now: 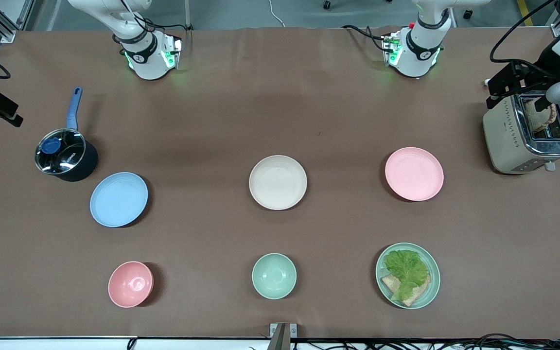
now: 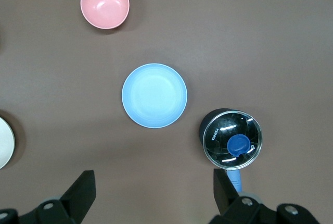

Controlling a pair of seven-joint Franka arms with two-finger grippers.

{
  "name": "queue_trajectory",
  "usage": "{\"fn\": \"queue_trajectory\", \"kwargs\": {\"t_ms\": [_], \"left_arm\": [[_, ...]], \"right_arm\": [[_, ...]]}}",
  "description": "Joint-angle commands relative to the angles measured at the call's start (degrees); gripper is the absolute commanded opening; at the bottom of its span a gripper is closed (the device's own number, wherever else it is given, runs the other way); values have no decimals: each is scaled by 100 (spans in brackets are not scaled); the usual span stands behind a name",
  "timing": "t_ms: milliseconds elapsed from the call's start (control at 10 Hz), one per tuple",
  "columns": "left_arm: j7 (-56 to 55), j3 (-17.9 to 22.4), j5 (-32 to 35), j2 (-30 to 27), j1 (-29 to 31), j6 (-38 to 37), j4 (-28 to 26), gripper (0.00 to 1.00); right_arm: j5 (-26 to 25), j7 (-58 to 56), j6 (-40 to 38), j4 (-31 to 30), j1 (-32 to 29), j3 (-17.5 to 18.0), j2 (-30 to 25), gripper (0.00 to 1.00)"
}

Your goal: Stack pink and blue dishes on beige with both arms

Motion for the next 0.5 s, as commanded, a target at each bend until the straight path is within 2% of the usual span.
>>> {"fn": "queue_trajectory", "kwargs": {"t_ms": [0,200,400], "left_arm": [[16,-18,-62,-55,76,-10,-234,100],[51,34,9,14,42,-1,-208,100],[78,375,-105,85,-2,7,-304,99]], "right_arm": [[109,-14,-8,-46,-61,43,-20,100],[109,-22,18,-46,-61,35,-11,100],[109,-23,18,-38,-61,43,-2,100]]}}
